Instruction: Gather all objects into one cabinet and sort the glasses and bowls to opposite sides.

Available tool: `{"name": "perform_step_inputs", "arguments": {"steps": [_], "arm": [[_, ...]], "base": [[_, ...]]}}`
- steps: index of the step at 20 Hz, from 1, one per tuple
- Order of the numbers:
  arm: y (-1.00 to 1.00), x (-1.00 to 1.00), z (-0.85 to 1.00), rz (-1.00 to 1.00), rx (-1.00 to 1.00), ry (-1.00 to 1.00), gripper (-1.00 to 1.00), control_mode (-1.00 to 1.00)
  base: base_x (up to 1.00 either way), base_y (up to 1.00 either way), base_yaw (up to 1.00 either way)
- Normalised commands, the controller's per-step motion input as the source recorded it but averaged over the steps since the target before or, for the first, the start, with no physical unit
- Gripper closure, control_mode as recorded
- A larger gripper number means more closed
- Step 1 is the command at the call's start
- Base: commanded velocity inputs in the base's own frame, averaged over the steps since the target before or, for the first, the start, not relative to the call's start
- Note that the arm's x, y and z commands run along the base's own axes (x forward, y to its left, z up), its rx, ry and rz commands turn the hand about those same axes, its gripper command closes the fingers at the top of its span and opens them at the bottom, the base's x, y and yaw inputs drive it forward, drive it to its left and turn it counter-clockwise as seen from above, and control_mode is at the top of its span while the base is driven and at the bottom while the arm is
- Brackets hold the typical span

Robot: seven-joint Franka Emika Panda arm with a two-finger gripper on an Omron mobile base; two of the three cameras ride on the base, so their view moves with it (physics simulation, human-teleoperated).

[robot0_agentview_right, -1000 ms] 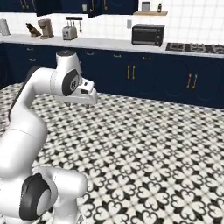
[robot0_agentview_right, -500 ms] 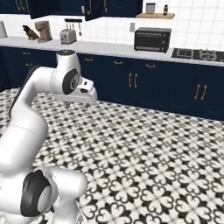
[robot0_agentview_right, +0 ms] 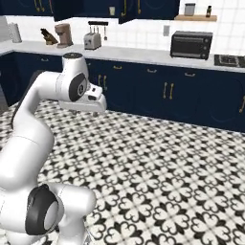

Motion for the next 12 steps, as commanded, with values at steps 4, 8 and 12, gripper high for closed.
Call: {"name": "perform_step_inputs", "arguments": {"steps": [4,8,12], "arm": [[0.00,0.00,0.00,0.00,0.00,0.00,-1.00,1.00],[0.00,0.00,0.00,0.00,0.00,0.00,-1.00,1.00],[0.00,0.00,0.00,0.00,0.00,0.00,-1.00,1.00]], "base": [[0.29,1.00,0.00],[0.53,1.00,0.00],[0.87,1.00,-0.04]]}}
